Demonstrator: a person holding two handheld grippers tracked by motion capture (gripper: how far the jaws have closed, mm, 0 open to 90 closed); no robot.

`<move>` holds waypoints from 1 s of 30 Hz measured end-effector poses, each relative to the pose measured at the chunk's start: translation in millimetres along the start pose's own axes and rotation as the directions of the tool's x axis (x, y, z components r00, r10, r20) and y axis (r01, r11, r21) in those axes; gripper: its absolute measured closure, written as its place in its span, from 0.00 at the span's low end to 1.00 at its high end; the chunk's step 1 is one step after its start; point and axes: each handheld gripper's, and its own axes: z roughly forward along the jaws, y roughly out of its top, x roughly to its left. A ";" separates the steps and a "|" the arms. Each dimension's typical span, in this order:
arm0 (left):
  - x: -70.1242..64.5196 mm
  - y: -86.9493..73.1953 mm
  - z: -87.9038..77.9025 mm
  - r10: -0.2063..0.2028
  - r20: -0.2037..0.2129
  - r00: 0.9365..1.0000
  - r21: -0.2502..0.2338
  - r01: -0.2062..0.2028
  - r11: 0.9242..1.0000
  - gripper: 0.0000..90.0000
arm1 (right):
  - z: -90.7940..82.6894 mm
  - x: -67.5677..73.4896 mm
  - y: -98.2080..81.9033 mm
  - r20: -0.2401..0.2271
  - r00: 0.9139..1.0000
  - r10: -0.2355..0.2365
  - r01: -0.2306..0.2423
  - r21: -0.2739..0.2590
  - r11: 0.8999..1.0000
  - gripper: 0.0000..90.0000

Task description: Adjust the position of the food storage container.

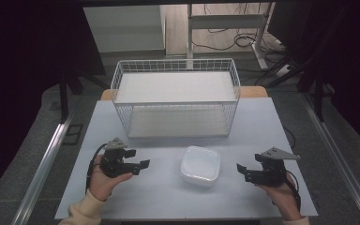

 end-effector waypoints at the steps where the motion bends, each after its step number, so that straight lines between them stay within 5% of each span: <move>1: -0.2 -0.4 -0.7 0.001 -0.002 1.000 0.000 -0.001 1.000 0.27 | -0.2 -0.3 0.7 -0.002 1.000 0.001 -0.001 -0.001 1.000 0.18; 30: 7.8 -0.5 -7.7 -0.022 -0.006 1.000 -0.017 0.022 1.000 0.27 | 3.1 -2.4 1.4 -0.003 1.000 0.011 -0.011 0.019 1.000 0.31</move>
